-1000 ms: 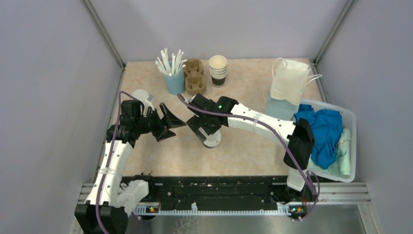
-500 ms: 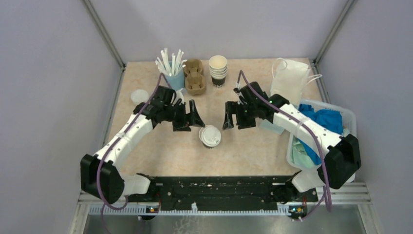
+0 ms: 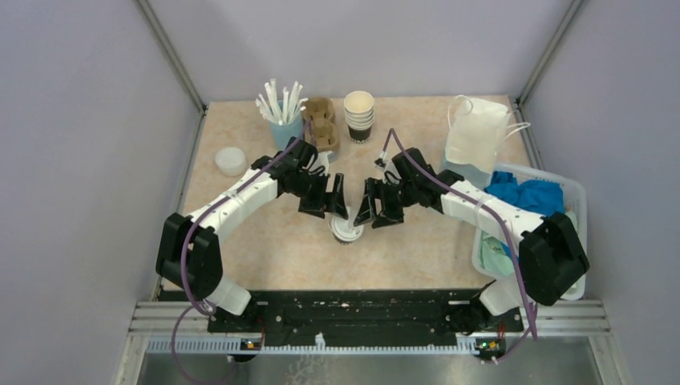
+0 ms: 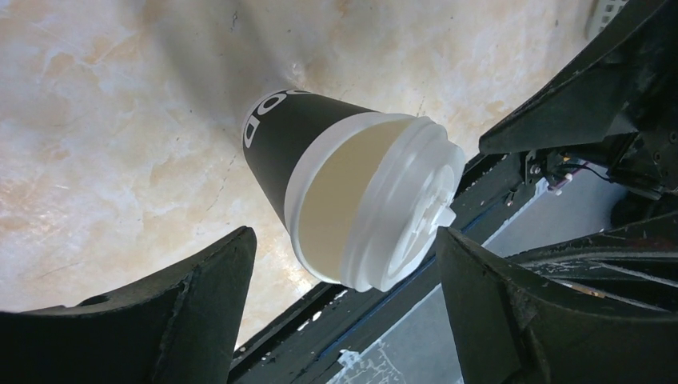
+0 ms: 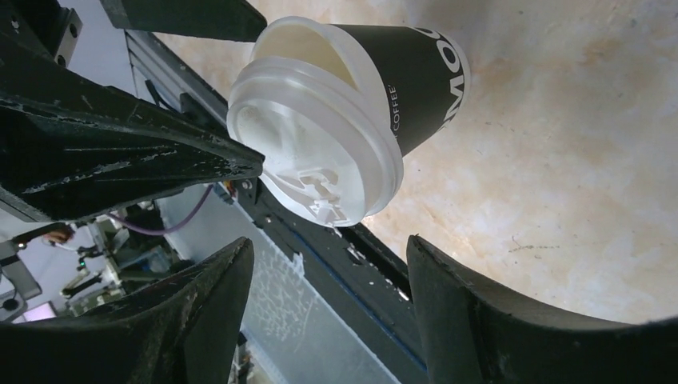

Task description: Pack the takeout coffee

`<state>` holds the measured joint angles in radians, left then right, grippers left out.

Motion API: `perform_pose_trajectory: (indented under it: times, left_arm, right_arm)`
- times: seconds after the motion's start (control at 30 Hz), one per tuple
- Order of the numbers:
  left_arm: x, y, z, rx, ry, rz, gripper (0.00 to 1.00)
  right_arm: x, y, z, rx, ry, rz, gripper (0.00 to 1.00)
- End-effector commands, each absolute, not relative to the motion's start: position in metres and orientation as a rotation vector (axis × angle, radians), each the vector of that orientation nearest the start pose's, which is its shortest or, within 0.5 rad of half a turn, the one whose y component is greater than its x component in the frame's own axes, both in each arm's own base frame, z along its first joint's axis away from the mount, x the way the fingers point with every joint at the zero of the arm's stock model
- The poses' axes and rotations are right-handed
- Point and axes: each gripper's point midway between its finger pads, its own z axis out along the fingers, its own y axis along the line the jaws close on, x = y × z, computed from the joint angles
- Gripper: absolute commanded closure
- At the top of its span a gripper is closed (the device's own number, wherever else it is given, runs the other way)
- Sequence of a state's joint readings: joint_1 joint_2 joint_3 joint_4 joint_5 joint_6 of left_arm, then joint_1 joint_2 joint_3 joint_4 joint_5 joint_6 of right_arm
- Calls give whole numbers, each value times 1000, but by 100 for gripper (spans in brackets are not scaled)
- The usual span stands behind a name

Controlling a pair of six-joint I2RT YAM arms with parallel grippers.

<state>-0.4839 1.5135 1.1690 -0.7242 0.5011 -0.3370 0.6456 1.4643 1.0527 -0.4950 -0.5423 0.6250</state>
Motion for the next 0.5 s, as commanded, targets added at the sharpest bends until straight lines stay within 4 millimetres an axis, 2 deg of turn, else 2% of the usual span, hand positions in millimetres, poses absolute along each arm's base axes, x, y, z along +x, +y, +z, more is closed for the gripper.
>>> perform_pose_trajectory:
  times: [0.0,0.33,0.47]
  left_arm:
    - [254,-247,146,472,2659,-942,13]
    - [255,-247,143,437,2671,-940,29]
    - [254,-247,145,421,2662,-951,33]
  right_arm:
    - [212,313,150,-256,2630,1291,31]
    - [211,318,135,-186,2662,1333,36]
    - [213,323,139,-172,2647,1366,37]
